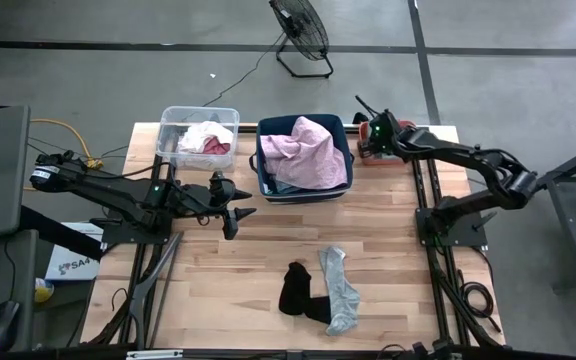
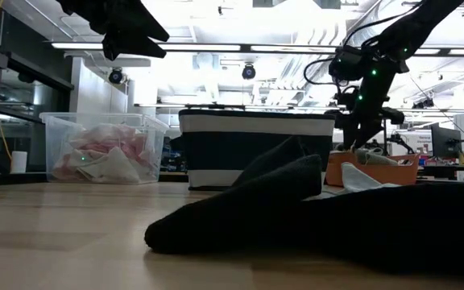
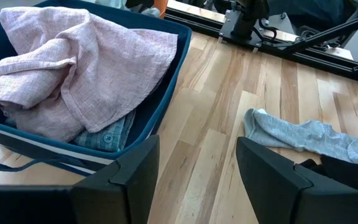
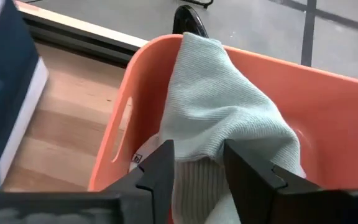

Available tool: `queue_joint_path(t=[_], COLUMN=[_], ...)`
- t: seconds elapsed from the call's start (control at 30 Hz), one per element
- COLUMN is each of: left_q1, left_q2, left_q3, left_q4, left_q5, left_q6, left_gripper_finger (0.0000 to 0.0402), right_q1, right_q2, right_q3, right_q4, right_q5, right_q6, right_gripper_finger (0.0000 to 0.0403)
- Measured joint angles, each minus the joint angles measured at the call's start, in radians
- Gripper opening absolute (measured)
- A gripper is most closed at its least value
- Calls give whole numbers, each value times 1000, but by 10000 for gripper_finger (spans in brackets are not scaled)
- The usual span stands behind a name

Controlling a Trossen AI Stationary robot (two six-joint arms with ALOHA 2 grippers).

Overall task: Pick & Place Cloths
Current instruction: Put the dark gray sock into the orange bin

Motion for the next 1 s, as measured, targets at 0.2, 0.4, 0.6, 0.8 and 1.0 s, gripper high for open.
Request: queue_joint_path(t=[0.2, 0.4, 0.6, 0.8, 1.0], left_q1=[0, 0, 0, 0, 0], left_q2=[0, 0, 0, 0, 0], left_q3=[0, 0, 0, 0, 0], left_q4=[0, 0, 0, 1, 0], left_q5=[0, 0, 1, 51, 71], left_q6=[0, 0, 0, 0, 0], left_gripper_finger=[207, 207, 207, 207, 207], right_q1=[48, 92, 148, 167, 157], right_q2=[-69, -145, -145, -145, -145], right_q3=[0, 0, -23, -88, -141], right_q4=[-53, -230, -326, -323, -220], right_q5=[72, 73, 128, 146, 150], right_q6=[9, 103, 247, 333, 337], right_gripper_finger=[69, 6, 3, 3, 3])
